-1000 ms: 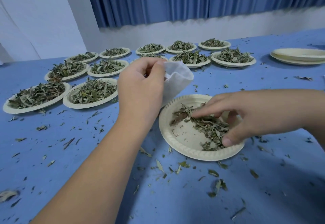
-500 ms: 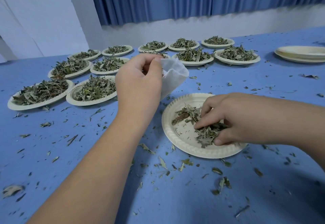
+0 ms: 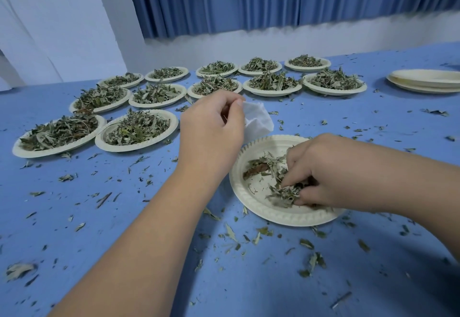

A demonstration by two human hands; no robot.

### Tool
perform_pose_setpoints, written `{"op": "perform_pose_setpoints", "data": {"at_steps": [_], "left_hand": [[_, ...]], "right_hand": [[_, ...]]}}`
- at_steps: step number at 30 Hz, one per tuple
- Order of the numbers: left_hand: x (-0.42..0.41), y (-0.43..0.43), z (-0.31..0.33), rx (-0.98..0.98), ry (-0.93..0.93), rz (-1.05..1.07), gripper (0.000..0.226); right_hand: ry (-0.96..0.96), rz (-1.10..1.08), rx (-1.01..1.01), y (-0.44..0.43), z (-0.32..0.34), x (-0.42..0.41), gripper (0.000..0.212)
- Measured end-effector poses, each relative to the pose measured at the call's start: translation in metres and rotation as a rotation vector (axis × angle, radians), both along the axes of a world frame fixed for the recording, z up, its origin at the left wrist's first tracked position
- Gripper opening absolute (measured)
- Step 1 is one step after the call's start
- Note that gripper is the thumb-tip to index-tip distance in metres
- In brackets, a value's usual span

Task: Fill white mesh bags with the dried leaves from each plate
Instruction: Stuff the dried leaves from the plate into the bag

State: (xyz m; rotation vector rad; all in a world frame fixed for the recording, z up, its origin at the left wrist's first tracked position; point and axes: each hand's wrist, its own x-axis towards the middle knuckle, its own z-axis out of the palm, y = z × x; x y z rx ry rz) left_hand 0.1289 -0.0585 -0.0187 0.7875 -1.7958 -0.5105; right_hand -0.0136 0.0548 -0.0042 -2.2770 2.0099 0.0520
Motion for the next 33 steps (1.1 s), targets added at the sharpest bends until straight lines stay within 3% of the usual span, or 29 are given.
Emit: {"op": "perform_pose_setpoints", "data": {"at_steps": [5, 12, 19, 25, 33], "left_hand": [[0.001, 0.0, 0.0, -0.007, -0.019, 0.0, 0.015], [-0.001, 0.002, 0.001, 0.23, -0.034, -0.085, 0.022], [-0.001, 0.008, 0.001, 0.165, -0.124, -0.101, 0.019], [-0.002, 0.01, 0.0, 0.172, -0.164, -0.139, 0.018], [-0.006, 0.019, 0.0, 0.155, -0.204, -0.199, 0.017]], "right_hand": [[-0.111, -0.026, -0.075, 0.001, 0.001, -0.01, 0.016], [-0.479, -0.101, -0.118, 0.005, 0.018, -0.022, 0.012], [-0.674, -0.117, -0.157, 0.011, 0.029, -0.03, 0.011], [-0.687, -0.147, -0.206, 0.008, 0.029, -0.029, 0.018], [-0.551, -0.23, -0.239, 0.0, 0.021, -0.02, 0.011]]}}
